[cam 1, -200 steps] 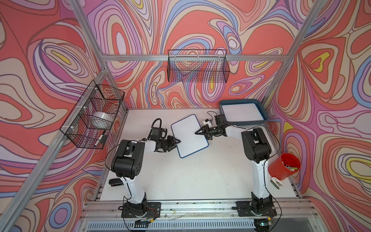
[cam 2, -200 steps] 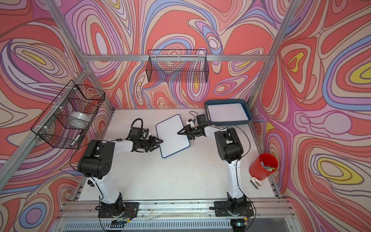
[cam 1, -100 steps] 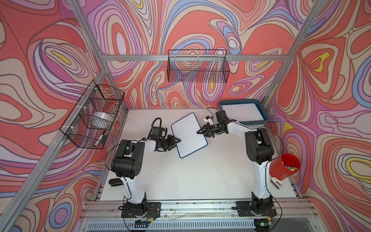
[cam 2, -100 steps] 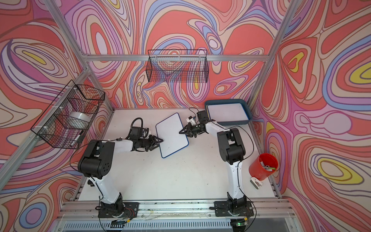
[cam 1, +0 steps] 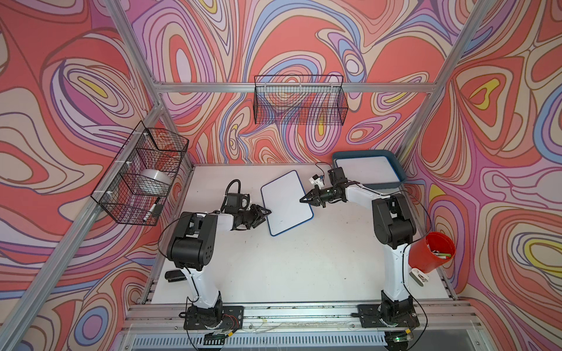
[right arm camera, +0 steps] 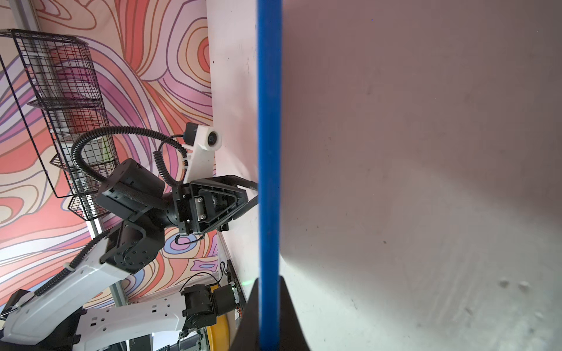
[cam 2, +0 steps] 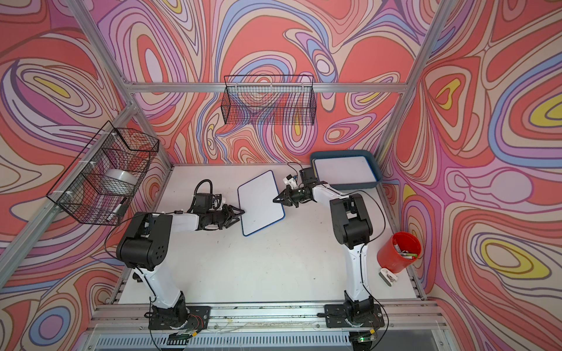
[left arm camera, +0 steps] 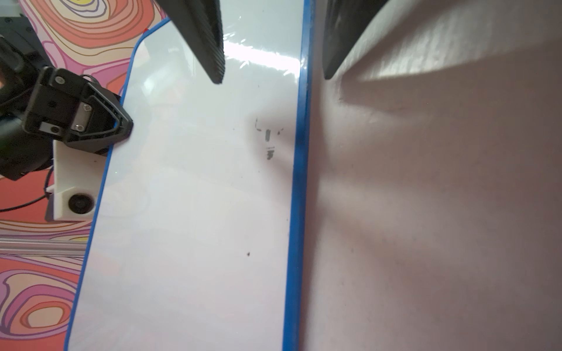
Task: Put the whiteboard into the storage box
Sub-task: Pick up the whiteboard at the center of the board.
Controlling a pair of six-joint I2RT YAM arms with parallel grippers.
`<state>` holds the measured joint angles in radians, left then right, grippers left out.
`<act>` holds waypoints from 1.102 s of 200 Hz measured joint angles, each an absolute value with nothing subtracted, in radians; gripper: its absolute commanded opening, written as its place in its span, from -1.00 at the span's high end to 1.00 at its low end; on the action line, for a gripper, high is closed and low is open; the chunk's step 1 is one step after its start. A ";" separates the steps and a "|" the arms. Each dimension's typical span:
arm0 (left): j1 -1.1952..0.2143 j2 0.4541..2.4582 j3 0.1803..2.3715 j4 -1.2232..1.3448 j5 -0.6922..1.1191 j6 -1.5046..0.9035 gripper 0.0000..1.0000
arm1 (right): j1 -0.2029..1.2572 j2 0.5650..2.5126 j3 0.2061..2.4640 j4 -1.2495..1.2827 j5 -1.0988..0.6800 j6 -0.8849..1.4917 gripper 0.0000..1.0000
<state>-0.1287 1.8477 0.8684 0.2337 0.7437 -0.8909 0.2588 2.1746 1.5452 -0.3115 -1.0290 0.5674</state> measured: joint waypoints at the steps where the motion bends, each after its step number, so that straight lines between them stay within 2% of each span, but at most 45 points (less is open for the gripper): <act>1: -0.128 1.848 0.868 0.236 0.744 -0.891 0.04 | 0.258 2.175 1.543 -0.308 -1.030 0.569 1.00; 65: -0.073 1.832 0.824 0.271 0.770 -0.911 0.04 | 0.236 2.156 1.497 -0.230 -1.048 0.631 1.00; 220: -0.072 1.811 0.823 0.279 0.778 -0.912 0.04 | 0.182 2.113 1.359 0.075 -1.069 0.841 1.00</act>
